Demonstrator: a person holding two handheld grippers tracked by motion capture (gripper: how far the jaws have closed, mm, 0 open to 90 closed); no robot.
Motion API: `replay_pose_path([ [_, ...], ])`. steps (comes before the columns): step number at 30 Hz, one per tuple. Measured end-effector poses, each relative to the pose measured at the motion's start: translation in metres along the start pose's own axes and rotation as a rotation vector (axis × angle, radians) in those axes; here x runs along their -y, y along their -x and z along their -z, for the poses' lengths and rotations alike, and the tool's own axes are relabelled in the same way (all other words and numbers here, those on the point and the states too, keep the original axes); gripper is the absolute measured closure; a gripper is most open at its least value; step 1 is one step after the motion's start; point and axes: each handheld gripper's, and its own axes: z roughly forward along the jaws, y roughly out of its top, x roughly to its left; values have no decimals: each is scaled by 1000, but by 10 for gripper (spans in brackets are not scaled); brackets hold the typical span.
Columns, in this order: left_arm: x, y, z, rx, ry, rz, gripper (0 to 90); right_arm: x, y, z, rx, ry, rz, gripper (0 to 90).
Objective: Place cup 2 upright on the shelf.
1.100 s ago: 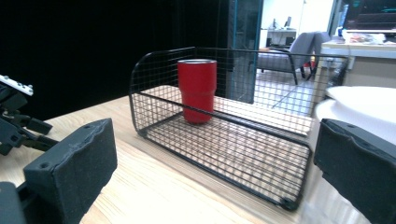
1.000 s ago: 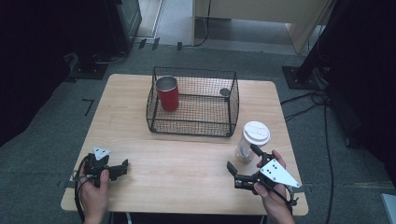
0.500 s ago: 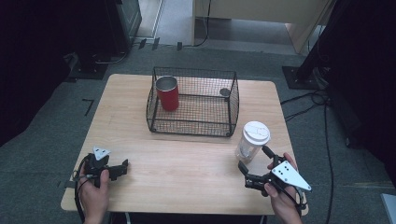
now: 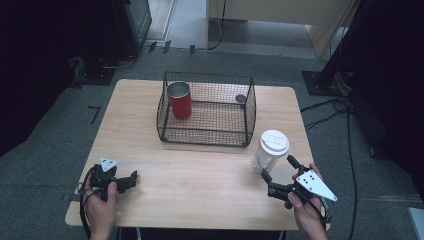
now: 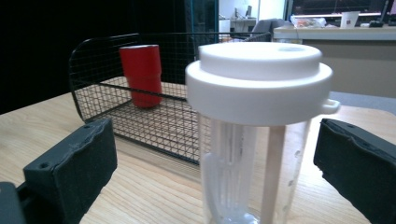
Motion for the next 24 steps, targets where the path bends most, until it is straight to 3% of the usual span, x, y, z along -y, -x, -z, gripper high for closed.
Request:
replay_pose_path([
  [9,0,0,0,0,-1,-1,0,3,11,-6,34,-15,-18,0],
  [19,0,0,0,0,0,0,0,9,16,-18,39,-42,-24,0],
  [24,0,0,0,1,-1,-1,0,8,19,-22,54,-40,-26,48],
])
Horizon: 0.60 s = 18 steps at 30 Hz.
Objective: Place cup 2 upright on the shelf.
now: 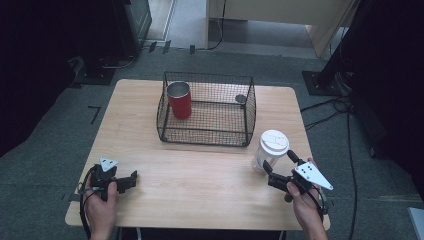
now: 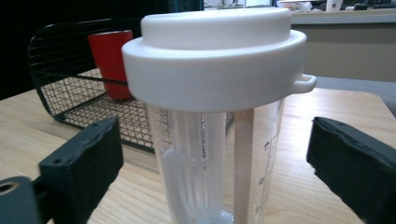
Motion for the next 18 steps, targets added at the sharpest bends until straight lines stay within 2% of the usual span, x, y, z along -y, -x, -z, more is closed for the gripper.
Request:
replay_pose_path([
  [18,0,0,0,0,0,0,0,-1,-1,-17,0,-9,-12,66],
])
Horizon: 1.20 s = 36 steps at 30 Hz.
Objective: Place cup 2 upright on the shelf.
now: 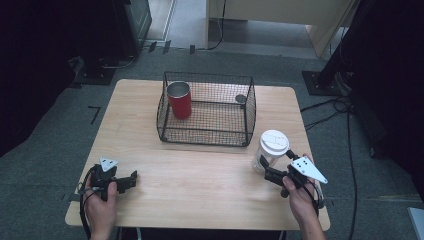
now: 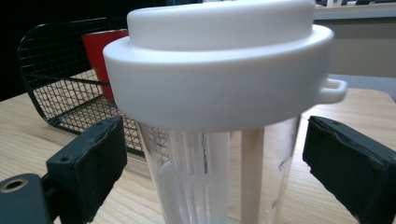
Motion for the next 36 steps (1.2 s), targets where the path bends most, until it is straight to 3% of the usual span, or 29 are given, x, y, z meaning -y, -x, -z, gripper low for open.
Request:
replay_pose_path([
  [18,0,0,0,0,0,0,0,-1,-3,-12,40,13,-22,135],
  [36,0,0,0,0,-1,0,0,-6,-8,-11,24,49,-25,152],
])
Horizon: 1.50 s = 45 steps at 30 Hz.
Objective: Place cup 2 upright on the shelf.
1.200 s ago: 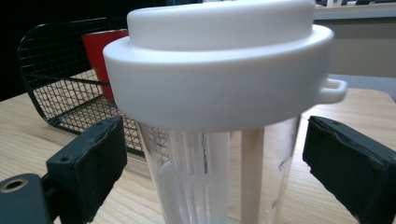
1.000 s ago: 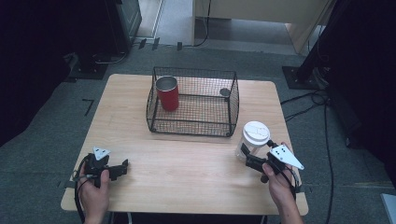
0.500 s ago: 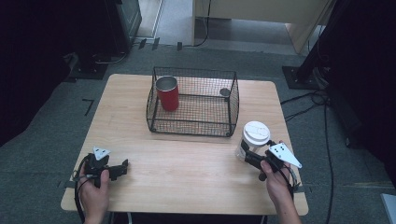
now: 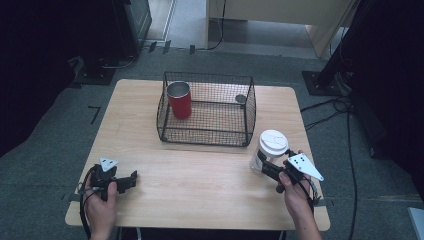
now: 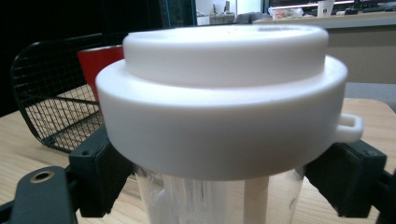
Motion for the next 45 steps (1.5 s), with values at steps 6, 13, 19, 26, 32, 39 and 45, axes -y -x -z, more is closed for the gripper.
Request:
replay_pose_path([
  [6,0,0,0,0,1,0,0,-4,-7,-1,-19,11,1,153],
  [13,0,0,0,-1,1,1,0,-11,-13,-1,-34,35,4,153],
  [19,0,0,0,0,1,0,0,-18,-19,-1,-53,57,5,153],
  [26,0,0,0,0,1,0,0,-28,-27,-3,-73,80,9,153],
  [32,0,0,0,0,1,1,0,-38,-34,-5,-92,100,19,153],
  [39,0,0,0,0,1,0,0,-49,-41,-9,-112,121,28,153],
  [45,0,0,0,0,3,3,0,-59,-48,-14,-131,141,35,153],
])
